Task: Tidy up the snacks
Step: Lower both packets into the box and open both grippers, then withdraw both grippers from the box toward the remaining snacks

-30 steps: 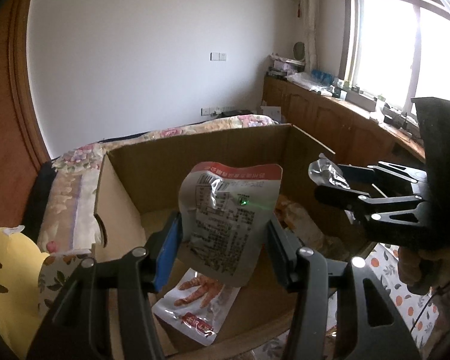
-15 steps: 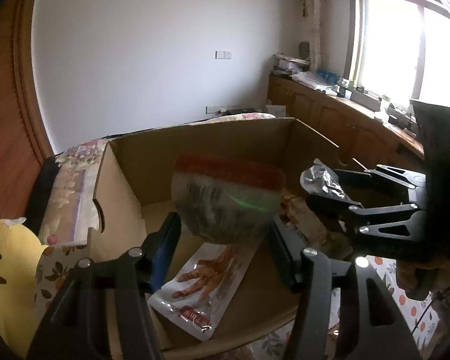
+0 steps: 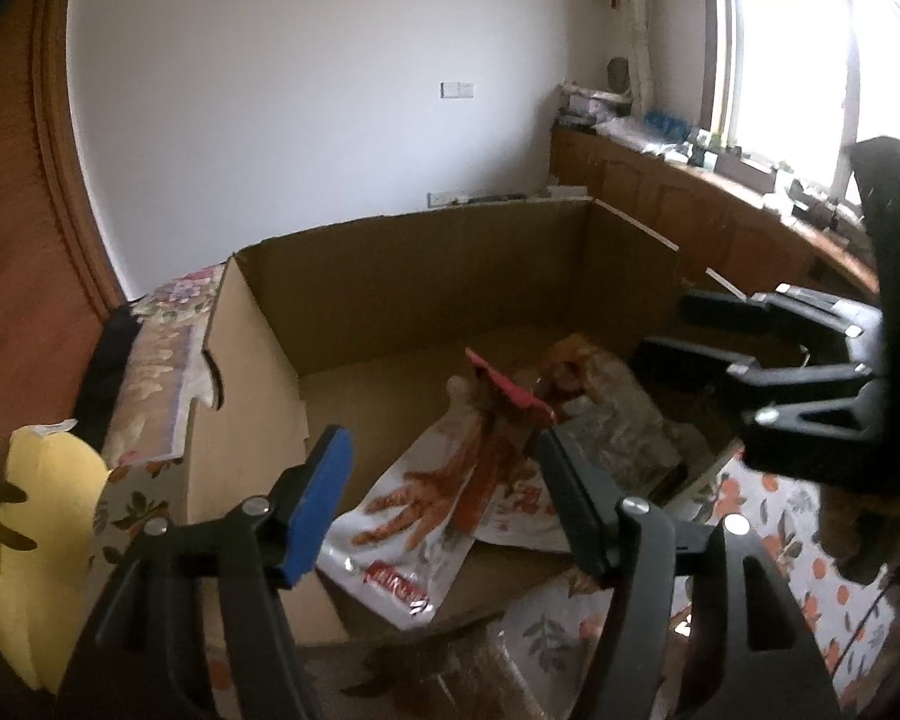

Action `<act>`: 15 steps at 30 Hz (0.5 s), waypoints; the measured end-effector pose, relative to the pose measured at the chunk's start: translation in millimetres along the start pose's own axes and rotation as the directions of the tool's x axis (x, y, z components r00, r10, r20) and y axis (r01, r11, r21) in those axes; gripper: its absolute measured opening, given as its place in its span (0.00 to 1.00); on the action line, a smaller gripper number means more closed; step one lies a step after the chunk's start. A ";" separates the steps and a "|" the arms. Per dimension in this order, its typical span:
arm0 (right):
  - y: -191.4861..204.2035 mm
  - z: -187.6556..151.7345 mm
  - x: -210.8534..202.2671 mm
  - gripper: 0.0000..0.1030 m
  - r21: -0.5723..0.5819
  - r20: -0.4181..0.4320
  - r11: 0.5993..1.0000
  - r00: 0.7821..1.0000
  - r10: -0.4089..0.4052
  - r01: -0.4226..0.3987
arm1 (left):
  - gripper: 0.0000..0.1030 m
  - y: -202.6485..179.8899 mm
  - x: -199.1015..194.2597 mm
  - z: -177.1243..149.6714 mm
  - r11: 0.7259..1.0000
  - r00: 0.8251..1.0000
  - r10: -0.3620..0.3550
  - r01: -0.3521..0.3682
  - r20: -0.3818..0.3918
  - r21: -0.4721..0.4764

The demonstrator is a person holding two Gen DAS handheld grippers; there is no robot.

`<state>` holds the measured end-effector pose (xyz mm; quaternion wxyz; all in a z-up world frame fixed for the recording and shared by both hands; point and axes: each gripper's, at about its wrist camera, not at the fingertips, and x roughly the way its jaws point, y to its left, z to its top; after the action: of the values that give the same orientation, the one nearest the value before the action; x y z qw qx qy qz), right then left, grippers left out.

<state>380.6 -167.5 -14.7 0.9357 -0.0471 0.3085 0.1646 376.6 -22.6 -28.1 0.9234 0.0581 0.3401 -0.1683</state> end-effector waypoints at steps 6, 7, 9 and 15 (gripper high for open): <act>7.6 -4.5 -14.2 0.61 -0.014 0.006 1.000 1.000 0.009 -0.009 | 0.66 -0.2 -16.9 -7.6 1.000 1.000 -0.008 0.008 0.013 -0.023; 8.5 -5.2 -16.5 0.61 -0.016 0.007 1.000 1.000 0.009 -0.009 | 0.66 0.2 -20.1 -8.4 1.000 1.000 -0.005 0.005 0.014 -0.023; 11.5 -7.0 -22.1 0.61 -0.021 0.012 1.000 1.000 0.010 -0.010 | 0.67 -1.3 -28.3 -9.7 1.000 1.000 0.002 -0.002 0.022 -0.015; 17.7 -9.3 -39.4 0.61 -0.031 0.025 0.999 1.000 0.010 -0.009 | 0.68 -9.4 -47.5 -12.7 0.999 0.999 0.046 -0.046 0.000 0.011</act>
<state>339.6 -163.6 1.4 0.9378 -0.0579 0.2946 0.1743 331.7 -15.6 -7.0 0.9267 0.0709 0.3377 -0.1488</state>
